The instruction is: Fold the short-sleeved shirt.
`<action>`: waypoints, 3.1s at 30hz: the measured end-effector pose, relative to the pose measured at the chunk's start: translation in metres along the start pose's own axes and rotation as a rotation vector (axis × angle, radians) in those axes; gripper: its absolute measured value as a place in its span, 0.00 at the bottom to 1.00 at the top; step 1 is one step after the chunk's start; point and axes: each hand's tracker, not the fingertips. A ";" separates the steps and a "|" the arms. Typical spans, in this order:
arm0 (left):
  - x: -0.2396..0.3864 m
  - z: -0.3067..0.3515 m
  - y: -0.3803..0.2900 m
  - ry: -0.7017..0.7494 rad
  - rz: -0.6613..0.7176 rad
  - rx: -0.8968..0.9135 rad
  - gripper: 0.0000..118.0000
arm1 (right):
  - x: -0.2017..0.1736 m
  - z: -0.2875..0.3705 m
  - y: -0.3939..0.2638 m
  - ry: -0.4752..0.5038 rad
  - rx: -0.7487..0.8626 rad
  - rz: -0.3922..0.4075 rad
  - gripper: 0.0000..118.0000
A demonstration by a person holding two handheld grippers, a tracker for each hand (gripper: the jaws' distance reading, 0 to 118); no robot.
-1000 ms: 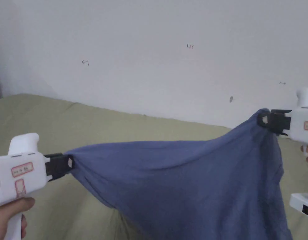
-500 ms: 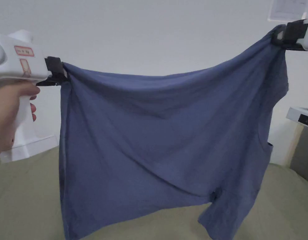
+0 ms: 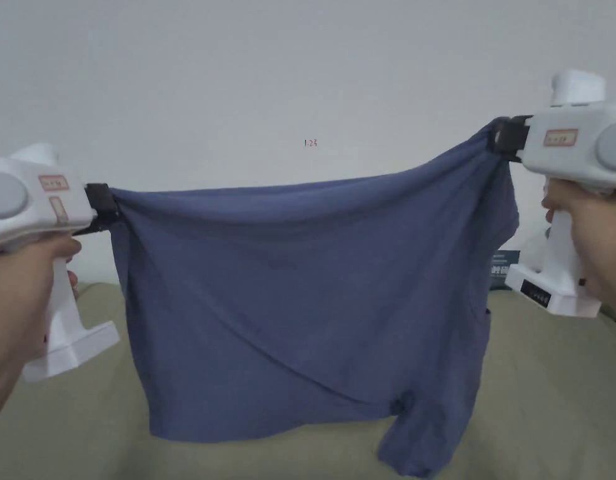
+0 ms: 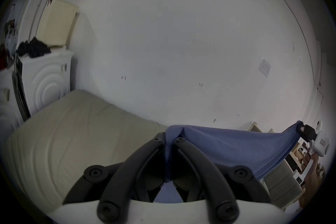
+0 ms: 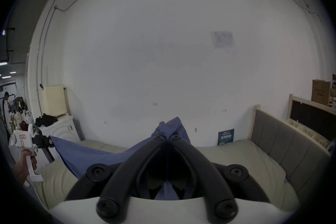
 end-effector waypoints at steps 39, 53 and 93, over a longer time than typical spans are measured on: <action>-0.098 0.282 -0.356 -0.010 -0.188 -0.378 1.00 | 0.028 0.346 -0.375 -0.055 -0.503 -0.069 1.00; -0.090 0.355 -0.387 0.155 -0.272 -0.537 0.00 | -0.037 0.431 -0.359 -0.160 -0.458 -0.084 0.00; -0.082 0.213 -0.388 0.095 -0.456 -0.634 0.04 | 0.029 0.288 -0.427 -0.211 -0.919 -0.092 0.66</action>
